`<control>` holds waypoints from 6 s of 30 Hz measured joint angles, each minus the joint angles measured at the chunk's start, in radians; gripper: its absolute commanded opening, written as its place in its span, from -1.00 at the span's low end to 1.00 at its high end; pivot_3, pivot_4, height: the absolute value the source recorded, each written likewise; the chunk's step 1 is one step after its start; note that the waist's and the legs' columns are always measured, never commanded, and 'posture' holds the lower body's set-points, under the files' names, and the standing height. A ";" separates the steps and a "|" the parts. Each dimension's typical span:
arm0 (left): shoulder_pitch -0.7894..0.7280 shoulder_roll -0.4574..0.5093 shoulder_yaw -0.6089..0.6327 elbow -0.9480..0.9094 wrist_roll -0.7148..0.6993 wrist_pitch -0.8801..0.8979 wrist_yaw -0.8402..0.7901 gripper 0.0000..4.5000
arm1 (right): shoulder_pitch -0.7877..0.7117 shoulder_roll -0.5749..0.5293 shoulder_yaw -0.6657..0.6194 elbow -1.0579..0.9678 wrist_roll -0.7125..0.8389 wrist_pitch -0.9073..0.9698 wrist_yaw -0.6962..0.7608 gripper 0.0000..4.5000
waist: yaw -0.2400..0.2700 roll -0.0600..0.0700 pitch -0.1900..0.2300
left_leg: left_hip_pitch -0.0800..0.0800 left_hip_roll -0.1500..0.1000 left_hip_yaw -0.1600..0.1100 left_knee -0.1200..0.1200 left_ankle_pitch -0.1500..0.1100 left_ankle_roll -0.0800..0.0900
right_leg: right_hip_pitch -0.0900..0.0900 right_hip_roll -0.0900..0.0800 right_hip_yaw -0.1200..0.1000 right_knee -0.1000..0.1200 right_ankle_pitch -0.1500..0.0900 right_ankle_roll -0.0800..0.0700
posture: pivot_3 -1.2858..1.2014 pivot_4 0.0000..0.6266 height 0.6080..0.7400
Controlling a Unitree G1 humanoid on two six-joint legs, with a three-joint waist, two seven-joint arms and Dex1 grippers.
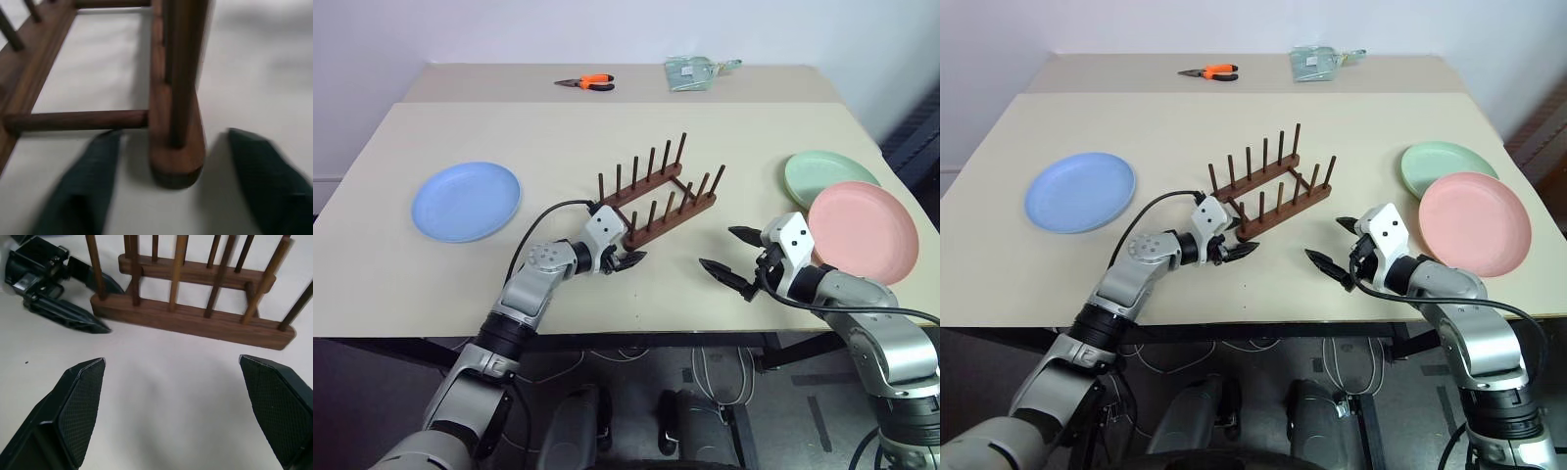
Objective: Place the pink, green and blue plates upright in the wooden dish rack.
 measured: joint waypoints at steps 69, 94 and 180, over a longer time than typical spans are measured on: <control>0.167 0.017 0.044 -0.340 -0.043 0.203 0.120 -0.27 | -0.034 -0.069 -0.084 0.321 -0.406 -0.124 -0.214 0.43 | -0.026 0.002 -0.001 | 0.003 0.001 -0.001 -0.001 0.002 -0.003 | 0.002 0.002 0.001 0.000 0.000 -0.001 | 0.03 -0.52 1.00; 0.177 0.027 0.060 -0.372 -0.057 0.223 0.084 -0.27 | -0.390 -0.093 -0.224 0.043 0.092 0.094 -0.013 -0.98 | -0.032 0.002 0.000 | 0.002 0.003 -0.002 0.000 0.001 -0.003 | 0.001 0.003 0.001 0.001 0.000 -0.001 | 0.03 -0.52 1.00; 0.227 0.133 0.203 -0.466 -0.226 0.274 0.021 -0.27 | -0.878 0.263 -0.194 0.245 0.868 0.310 -0.364 -0.99 | -0.031 0.007 0.002 | 0.000 0.001 -0.003 -0.001 0.001 -0.003 | 0.000 0.000 0.000 0.001 0.000 -0.001 | 0.03 -0.52 1.00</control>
